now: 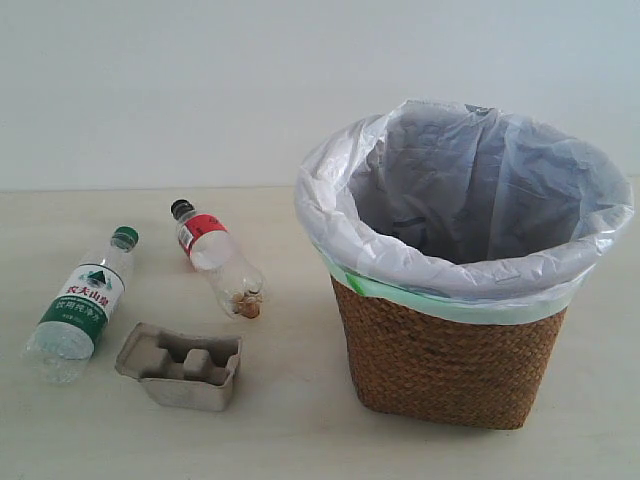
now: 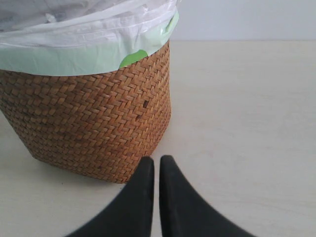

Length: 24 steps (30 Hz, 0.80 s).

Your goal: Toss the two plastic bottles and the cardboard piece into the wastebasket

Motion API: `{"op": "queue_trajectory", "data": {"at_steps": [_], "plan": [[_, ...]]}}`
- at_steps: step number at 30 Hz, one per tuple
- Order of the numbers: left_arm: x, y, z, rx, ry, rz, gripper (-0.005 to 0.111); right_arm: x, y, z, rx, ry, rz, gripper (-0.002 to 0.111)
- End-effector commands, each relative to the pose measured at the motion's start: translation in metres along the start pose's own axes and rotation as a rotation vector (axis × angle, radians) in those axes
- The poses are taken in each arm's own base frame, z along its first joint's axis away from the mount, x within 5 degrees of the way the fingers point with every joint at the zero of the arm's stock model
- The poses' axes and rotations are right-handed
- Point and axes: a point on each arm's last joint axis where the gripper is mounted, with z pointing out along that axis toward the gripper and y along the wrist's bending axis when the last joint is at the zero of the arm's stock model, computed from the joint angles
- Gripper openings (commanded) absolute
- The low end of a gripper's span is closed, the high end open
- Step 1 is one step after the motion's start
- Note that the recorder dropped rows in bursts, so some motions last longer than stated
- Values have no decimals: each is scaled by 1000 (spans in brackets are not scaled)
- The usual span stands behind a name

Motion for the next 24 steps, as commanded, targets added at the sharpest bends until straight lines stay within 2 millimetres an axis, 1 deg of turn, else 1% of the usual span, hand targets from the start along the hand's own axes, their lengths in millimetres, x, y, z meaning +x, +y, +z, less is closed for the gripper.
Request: {"op": "queue_trajectory", "data": {"at_steps": [1,3,8,13,24], "plan": [[1,0,0,7,1,-35,4,0,0,0,4,-9,-6,0],[1,-2,0,23,4,-85,4,0,0,0,4,-9,-6,0],[1,-9,0,99,15,-321,4,0,0,0,4,-9,-6,0],[-10,-7,-1,104,-98,-351,4,0,0,0,4,-9,-6,0],[-12,-7,-1,100,-123,-290,4,0,0,0,4,-9,-6,0]]}}
